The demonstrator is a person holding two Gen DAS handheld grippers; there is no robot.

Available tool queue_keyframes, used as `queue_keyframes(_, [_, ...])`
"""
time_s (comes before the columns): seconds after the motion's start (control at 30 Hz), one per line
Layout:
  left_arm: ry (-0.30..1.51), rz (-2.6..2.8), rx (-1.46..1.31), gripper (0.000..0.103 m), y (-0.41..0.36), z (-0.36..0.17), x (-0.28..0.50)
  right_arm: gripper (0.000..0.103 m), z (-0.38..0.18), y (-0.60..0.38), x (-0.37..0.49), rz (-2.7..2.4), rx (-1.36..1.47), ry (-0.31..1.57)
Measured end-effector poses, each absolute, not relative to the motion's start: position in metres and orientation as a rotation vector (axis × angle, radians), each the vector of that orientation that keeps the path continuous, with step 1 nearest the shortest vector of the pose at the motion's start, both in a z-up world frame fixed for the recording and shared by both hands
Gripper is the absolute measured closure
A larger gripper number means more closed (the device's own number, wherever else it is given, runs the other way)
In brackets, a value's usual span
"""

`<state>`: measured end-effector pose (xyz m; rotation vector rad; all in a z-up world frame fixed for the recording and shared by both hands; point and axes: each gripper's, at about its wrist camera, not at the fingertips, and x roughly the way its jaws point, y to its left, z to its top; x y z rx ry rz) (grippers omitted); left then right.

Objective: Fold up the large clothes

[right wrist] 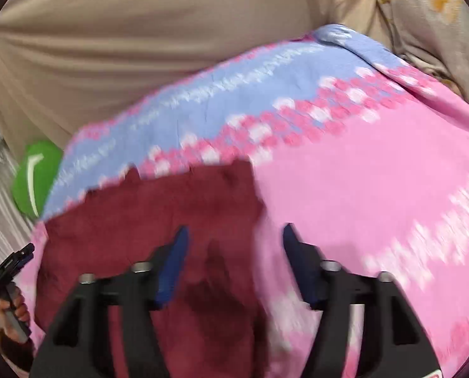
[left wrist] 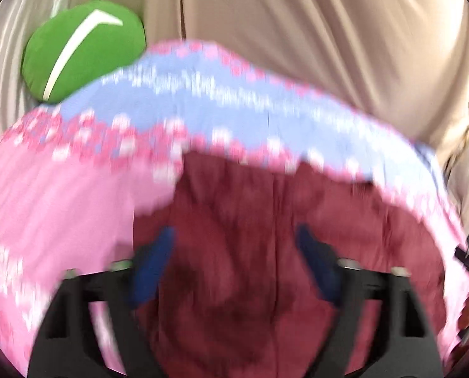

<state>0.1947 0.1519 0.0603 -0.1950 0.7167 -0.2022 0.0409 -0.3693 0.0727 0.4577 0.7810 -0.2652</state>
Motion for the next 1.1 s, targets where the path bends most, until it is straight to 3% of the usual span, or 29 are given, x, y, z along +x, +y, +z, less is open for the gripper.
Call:
queue_keyframes(0.2, [0.87,-0.221,-0.289,0.007,0.158,0.036,0.27,0.04,0.035,-0.388,0.103,-0.275,0.541,0.903])
queue_keyframes(0.23, [0.898,-0.213,-0.294,0.014,0.159,0.027,0.28,0.049,0.03,-0.385,0.108,-0.282,0.541,0.919])
queue_keyframes(0.27, [0.919,-0.199,-0.301,0.024,0.159,0.018,0.284,0.075,0.025,-0.381,0.116,-0.274,0.54,0.931])
queue_keyframes(0.33, [0.954,-0.205,-0.291,0.073,0.159,0.009,0.286,0.096,0.025,-0.374,0.125,-0.239,0.527,0.939])
queue_keyframes(0.37, [0.953,-0.202,-0.299,0.095,0.161,0.01,0.284,0.098,0.033,-0.367,0.128,-0.225,0.507,0.913])
queue_keyframes(0.57, [0.833,-0.12,-0.277,0.098,0.182,0.038,0.267,0.099,0.095,-0.333,0.133,-0.168,0.398,0.684])
queue_keyframes(0.63, [0.871,-0.073,-0.223,0.098,0.179,0.024,0.273,0.099,0.082,-0.335,0.143,-0.214,0.383,0.726])
queue_keyframes(0.77, [0.915,-0.043,-0.212,0.096,0.177,-0.012,0.284,0.099,0.001,-0.354,0.163,-0.324,0.382,0.952])
queue_keyframes(0.87, [0.897,-0.011,-0.182,0.094,0.173,-0.008,0.281,0.096,0.005,-0.364,0.157,-0.34,0.428,0.936])
queue_keyframes(1.1, [0.666,-0.021,-0.077,0.088,0.131,0.081,0.212,0.087,0.084,-0.305,0.105,-0.259,0.297,0.766])
